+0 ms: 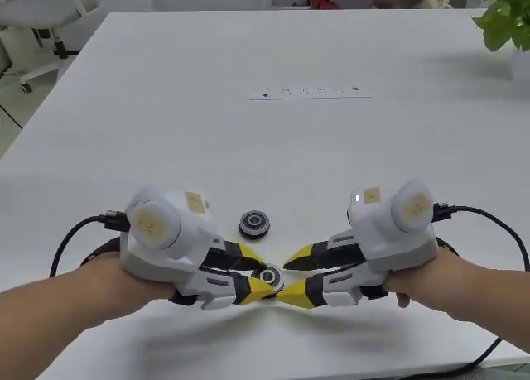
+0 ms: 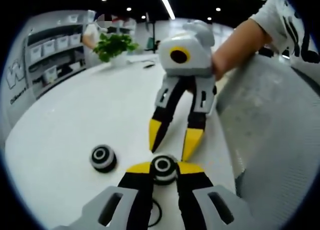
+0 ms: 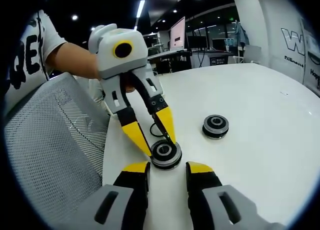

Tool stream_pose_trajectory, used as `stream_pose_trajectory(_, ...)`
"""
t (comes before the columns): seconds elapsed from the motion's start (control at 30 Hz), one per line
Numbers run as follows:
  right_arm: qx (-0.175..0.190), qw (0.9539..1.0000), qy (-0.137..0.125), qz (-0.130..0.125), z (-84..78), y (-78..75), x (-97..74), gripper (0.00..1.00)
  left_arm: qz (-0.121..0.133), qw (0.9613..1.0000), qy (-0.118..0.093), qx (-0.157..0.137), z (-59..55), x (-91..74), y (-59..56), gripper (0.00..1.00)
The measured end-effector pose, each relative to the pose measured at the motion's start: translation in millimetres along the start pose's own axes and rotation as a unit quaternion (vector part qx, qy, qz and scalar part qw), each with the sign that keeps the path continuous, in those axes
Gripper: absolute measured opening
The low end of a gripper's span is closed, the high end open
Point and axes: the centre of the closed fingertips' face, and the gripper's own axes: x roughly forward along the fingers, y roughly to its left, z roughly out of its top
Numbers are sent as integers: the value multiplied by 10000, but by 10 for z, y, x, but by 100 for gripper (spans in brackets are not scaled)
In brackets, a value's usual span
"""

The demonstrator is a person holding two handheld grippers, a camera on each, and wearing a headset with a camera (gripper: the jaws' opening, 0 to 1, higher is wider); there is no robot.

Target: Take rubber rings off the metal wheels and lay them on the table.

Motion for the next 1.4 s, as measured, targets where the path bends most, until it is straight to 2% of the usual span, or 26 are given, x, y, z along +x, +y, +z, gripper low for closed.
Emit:
stream_pose_trajectory(0.23,-25,10000,-1,2,4,10,16,26,81,9999,-37,-65,7,10,17,15)
stream_pose_trajectory(0.27,-28,10000,5,6,1,13,19,25,79,9999,-67,10,22,7,20,14)
stream_pose_trajectory(0.8,-20,10000,-55,-65,31,23,72,24,194,9997,-25,-109,9,-5,16,14)
stream_pose_trajectory(1.4,-145,9998,42,-98,26,34,75,21,261,9996,-9,-133,0,2,26,14)
